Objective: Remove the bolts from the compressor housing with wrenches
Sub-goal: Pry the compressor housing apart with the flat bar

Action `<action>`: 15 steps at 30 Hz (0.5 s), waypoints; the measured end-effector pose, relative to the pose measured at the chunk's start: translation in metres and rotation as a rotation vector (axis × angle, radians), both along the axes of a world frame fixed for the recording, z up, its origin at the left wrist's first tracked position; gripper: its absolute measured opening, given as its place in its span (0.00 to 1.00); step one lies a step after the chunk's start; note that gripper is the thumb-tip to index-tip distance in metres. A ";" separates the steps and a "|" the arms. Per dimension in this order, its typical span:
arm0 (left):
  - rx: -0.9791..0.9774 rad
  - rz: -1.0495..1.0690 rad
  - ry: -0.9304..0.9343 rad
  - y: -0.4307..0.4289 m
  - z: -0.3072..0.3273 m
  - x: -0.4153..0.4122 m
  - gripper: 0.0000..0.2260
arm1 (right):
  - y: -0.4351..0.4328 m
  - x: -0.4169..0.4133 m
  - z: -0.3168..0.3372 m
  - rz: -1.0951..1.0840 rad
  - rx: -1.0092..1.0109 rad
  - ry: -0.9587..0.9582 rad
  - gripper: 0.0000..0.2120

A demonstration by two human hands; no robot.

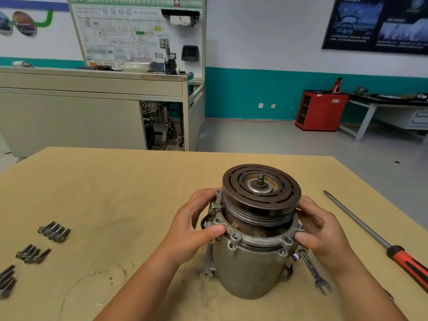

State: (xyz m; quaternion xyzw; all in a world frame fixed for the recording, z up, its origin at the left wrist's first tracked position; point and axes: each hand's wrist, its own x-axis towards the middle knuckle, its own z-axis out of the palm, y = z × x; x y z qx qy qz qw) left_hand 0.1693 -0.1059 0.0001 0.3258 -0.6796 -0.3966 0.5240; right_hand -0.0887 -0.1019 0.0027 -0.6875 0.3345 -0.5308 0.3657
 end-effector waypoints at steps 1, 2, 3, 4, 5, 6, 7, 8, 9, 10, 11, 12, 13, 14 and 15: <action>-0.010 0.002 0.023 0.000 0.003 -0.001 0.37 | -0.001 0.001 0.003 0.012 -0.006 -0.010 0.37; -0.021 0.001 0.043 -0.001 0.006 -0.003 0.37 | -0.002 0.002 0.006 0.027 -0.010 -0.023 0.39; -0.033 -0.001 0.058 -0.003 0.010 -0.004 0.37 | -0.003 0.004 0.011 0.039 -0.017 -0.043 0.39; -0.048 -0.005 0.068 -0.004 0.015 -0.005 0.38 | -0.004 0.005 0.018 0.044 -0.029 -0.071 0.38; -0.062 -0.009 0.075 -0.005 0.021 -0.006 0.39 | -0.005 0.005 0.026 0.043 -0.043 -0.103 0.36; -0.072 -0.013 0.085 -0.005 0.028 -0.007 0.39 | -0.005 0.005 0.034 0.043 -0.055 -0.125 0.35; -0.080 -0.016 0.097 -0.005 0.034 -0.009 0.39 | -0.006 0.004 0.043 0.047 -0.063 -0.135 0.35; -0.087 -0.017 0.116 -0.004 0.039 -0.010 0.38 | -0.005 0.003 0.051 0.053 -0.068 -0.132 0.35; -0.097 -0.014 0.138 -0.003 0.043 -0.012 0.37 | -0.005 0.002 0.057 0.059 -0.072 -0.126 0.36; -0.104 -0.011 0.157 -0.002 0.046 -0.012 0.35 | -0.003 0.003 0.061 0.064 -0.066 -0.124 0.37; -0.109 -0.011 0.172 -0.001 0.048 -0.012 0.35 | 0.000 0.003 0.063 0.070 -0.052 -0.127 0.40; -0.112 -0.014 0.184 0.000 0.049 -0.012 0.35 | 0.002 0.004 0.063 0.071 -0.038 -0.132 0.41; -0.112 -0.021 0.191 0.001 0.049 -0.012 0.35 | 0.004 0.006 0.062 0.063 -0.031 -0.140 0.40; -0.104 -0.027 0.194 0.003 0.049 -0.011 0.35 | 0.007 0.007 0.061 0.056 -0.031 -0.146 0.38; -0.090 -0.031 0.195 0.004 0.048 -0.010 0.35 | 0.009 0.009 0.061 0.054 -0.039 -0.147 0.36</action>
